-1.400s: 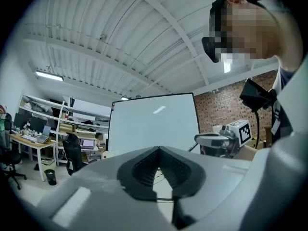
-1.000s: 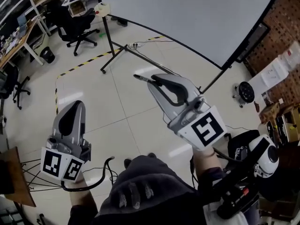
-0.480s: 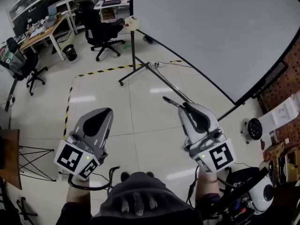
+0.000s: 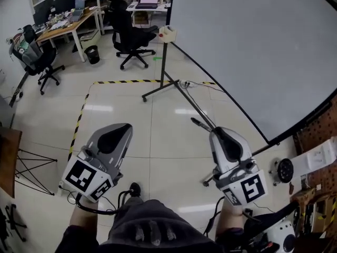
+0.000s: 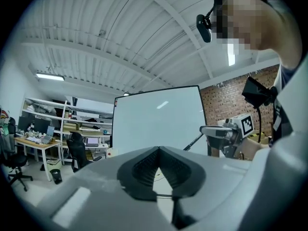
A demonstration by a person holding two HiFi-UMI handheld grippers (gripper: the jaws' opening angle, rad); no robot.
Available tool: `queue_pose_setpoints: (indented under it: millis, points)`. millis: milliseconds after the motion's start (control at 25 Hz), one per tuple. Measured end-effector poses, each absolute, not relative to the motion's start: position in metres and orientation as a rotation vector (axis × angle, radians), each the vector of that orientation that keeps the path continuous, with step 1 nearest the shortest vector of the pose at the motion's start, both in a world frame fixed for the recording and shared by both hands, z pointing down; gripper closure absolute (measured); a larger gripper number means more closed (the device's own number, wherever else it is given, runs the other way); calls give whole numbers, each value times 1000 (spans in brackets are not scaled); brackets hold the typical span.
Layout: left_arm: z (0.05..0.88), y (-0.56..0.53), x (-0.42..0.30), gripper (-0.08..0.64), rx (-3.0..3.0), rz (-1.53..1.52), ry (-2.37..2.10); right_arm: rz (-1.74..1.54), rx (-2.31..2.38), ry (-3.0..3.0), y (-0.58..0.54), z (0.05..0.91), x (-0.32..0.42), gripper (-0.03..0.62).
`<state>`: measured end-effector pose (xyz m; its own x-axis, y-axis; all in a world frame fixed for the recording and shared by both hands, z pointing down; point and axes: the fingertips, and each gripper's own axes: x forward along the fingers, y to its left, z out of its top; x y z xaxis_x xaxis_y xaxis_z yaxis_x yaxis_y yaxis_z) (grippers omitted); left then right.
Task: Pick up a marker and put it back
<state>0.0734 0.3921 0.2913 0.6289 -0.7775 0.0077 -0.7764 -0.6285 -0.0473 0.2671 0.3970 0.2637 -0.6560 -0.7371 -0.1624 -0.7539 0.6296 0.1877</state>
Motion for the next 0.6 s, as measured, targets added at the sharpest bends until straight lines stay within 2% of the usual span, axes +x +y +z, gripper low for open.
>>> queue_pose_setpoints:
  millis: [600]
  points:
    - [268, 234, -18, 554, -2798, 91, 1266, 491, -1370, 2761, 257, 236, 184, 552]
